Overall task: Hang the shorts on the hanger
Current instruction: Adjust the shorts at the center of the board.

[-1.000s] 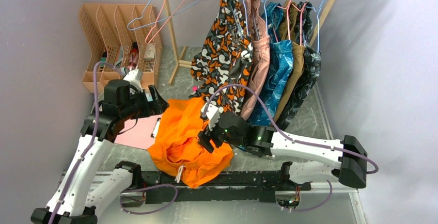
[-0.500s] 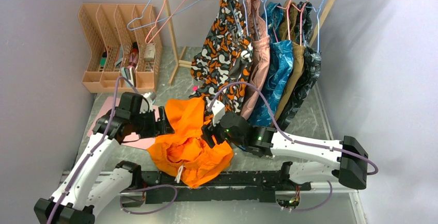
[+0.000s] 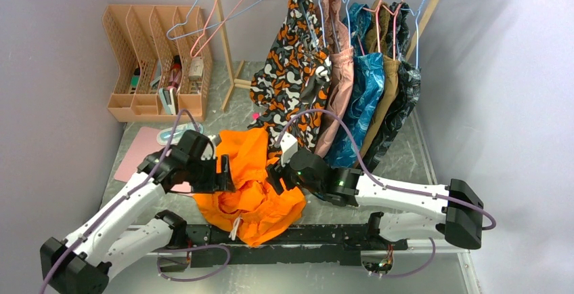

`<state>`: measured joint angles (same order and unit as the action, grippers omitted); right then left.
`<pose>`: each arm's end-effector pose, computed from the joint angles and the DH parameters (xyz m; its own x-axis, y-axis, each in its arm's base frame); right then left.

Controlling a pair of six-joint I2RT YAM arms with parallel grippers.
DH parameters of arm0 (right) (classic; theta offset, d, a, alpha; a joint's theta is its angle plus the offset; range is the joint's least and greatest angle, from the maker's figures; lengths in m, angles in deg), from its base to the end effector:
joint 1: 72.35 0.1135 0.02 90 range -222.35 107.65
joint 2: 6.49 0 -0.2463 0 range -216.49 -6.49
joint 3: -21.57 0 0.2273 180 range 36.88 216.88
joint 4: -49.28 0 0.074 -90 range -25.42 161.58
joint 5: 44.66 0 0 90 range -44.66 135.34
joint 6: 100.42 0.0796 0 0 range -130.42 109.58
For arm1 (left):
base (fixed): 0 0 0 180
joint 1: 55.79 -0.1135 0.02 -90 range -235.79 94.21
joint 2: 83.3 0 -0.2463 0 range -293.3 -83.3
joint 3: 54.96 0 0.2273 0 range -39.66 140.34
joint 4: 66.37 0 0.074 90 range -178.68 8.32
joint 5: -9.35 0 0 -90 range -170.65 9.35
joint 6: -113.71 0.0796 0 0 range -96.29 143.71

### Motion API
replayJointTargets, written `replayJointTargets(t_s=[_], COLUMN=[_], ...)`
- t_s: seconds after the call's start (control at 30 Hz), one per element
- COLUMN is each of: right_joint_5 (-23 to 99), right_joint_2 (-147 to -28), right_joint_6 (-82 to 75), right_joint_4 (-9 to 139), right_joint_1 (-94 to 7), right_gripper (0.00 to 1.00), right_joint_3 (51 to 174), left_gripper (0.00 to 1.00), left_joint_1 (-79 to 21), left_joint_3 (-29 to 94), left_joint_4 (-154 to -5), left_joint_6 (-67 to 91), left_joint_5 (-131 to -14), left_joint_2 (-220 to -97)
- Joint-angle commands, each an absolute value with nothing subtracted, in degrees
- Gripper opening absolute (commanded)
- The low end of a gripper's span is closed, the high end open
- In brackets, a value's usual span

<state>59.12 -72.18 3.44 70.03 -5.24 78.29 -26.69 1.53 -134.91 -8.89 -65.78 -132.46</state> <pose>0.1242 0.2455 0.2275 -0.3823 -0.3073 -0.8715 -0.7444 0.6612 0.0934 0.1273 -0.0942 0.1966 -0.9566 -0.0635 -0.2846 0.0744 0.8905 -0.4489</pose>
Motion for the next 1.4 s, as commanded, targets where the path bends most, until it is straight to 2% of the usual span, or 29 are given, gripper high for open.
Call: replayJointTargets(t_s=[0.0, 0.07, 0.17, 0.3, 0.37, 0.5, 0.67, 0.73, 0.8, 0.87, 1.17, 1.37], right_joint_5=[60.42, 60.62, 61.08, 61.83, 62.44, 65.08, 70.76, 72.30, 72.60, 71.72, 69.15, 63.19], right_joint_2=[-70.63, -69.92, -68.65, -66.00, -64.55, -62.74, -63.52, -64.13, -64.00, -63.44, -64.44, -70.07], right_joint_6=[2.97, 3.15, 3.36, 3.17, 2.63, -0.72, -9.61, -12.97, -14.01, -13.58, -2.13, 8.85], right_joint_4=[70.04, 69.95, 70.15, 71.60, 72.66, 75.44, 76.71, 76.34, 75.22, 73.66, 68.32, 63.02], right_joint_1=[-5.41, -5.46, -5.44, -5.46, -5.46, -5.46, -5.46, -5.46, -5.46, -5.46, -5.50, -7.45], right_gripper=[0.70, 0.70, 0.70, 0.70, 0.70, 0.70, 0.70, 0.70, 0.70, 0.70, 0.70, 0.66], right_joint_3=[78.51, 78.09, 77.81, 78.53, 79.46, 83.55, 95.74, 100.65, 103.05, 102.85, 87.80, 83.02], left_gripper=[0.76, 0.70, 0.57, 0.27, 0.09, 0.07, 0.07, 0.07, 0.07, 0.07, 0.07, 0.07], left_joint_1=[-20.74, -19.92, -19.61, -19.51, -19.42, -19.43, -19.41, -19.47, -19.41, -19.46, -19.48, -19.49], left_joint_3=[1.64, 1.56, 1.40, 1.50, 2.69, 14.55, 48.83, 62.96, 69.66, 67.17, 27.24, 19.28], left_joint_4=[-137.17, -137.35, -137.12, -137.24, -137.86, -138.34, -142.42, -142.33, -139.52, -135.54, -129.04, -127.82], left_joint_6=[-13.34, -13.84, -14.08, -14.51, -15.19, -13.60, -5.56, -2.58, -0.63, -0.12, -9.33, -13.90], left_joint_5=[-71.74, -72.24, -72.31, -72.71, -74.40, -82.53, -97.25, -99.17, -98.08, -96.54, -96.54, -96.87], left_joint_2=[-134.69, -135.41, -136.39, -137.43, -137.11, -135.84, -144.53, -148.29, -149.12, -146.83, -132.35, -130.40])
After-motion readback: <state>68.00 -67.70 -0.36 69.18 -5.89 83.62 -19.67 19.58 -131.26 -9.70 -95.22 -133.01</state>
